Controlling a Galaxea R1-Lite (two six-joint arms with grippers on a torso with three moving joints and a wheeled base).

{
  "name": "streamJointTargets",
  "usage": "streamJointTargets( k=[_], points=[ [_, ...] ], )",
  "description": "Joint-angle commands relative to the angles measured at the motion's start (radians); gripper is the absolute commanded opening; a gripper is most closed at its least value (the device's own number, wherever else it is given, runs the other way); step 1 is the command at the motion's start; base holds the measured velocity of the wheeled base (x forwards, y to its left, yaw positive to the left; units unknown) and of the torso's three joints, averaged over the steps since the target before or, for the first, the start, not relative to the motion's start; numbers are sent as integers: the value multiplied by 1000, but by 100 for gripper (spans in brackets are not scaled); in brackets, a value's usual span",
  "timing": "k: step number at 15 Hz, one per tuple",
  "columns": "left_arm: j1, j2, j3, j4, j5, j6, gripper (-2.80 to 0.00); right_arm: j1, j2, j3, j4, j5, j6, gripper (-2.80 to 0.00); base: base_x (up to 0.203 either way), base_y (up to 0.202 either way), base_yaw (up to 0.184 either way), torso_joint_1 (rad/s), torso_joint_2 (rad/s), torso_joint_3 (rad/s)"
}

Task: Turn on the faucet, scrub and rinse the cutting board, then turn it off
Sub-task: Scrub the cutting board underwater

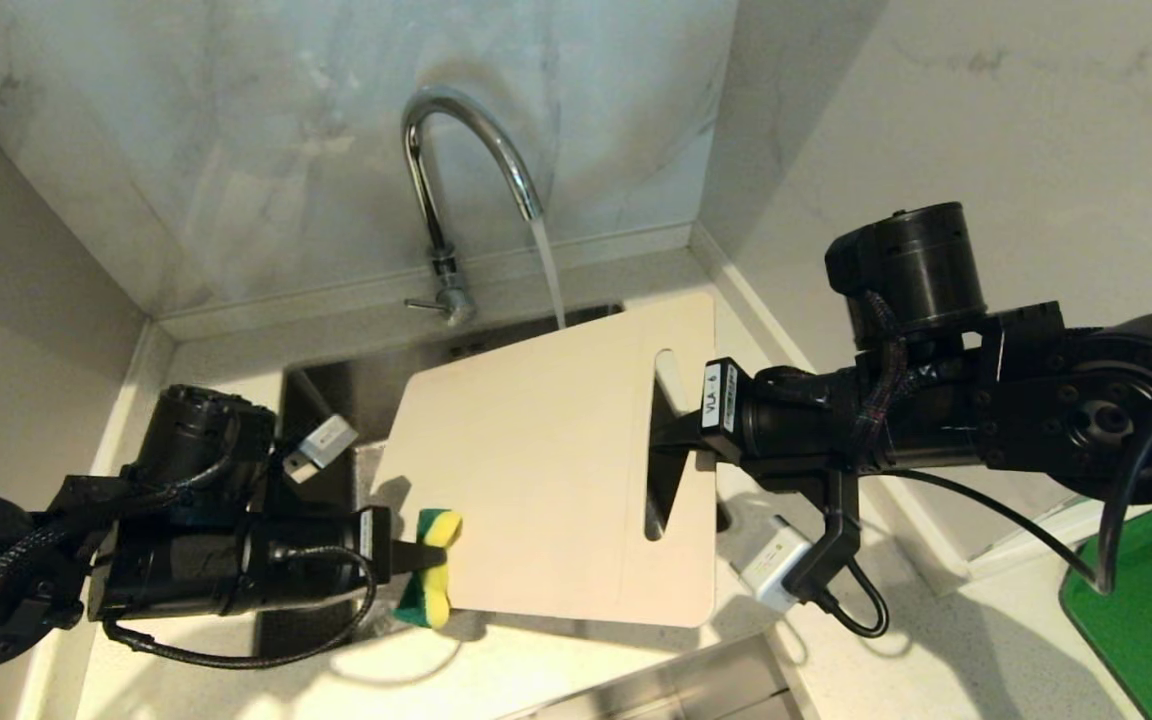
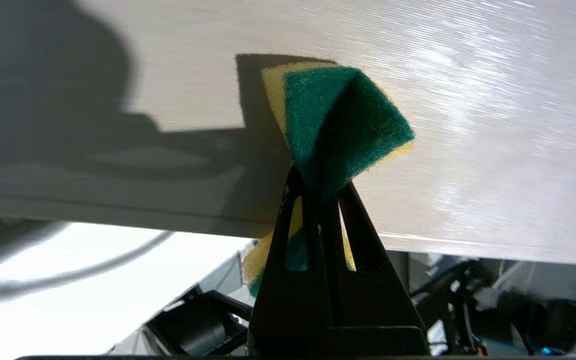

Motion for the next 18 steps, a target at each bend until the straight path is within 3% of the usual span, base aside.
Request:
streamJointTargets(
  k=[1,8,12,15,18],
  points=[
    [89,26,46,-20,-20,29,-280,1,-7,3,0,4,-13,-280,0,0,0,0,0,0],
    [407,97,125,-85,-162,176,-280,-1,-12,25,-63,3,31,-280,0,0,0,0,0,0],
    [415,62,103,-85,-174,176,-280,-1,-21,37,-66,2,36,-280,0,0,0,0,0,0],
    [426,3,15,-66,-171,134,-280,-25,-35,48,-66,2,44,-280,0,0,0,0,0,0],
    [480,-85,-135,105,-178,110,-280,-38,-73,80,-66,4,51,-280,0,0,0,0,0,0]
  ],
)
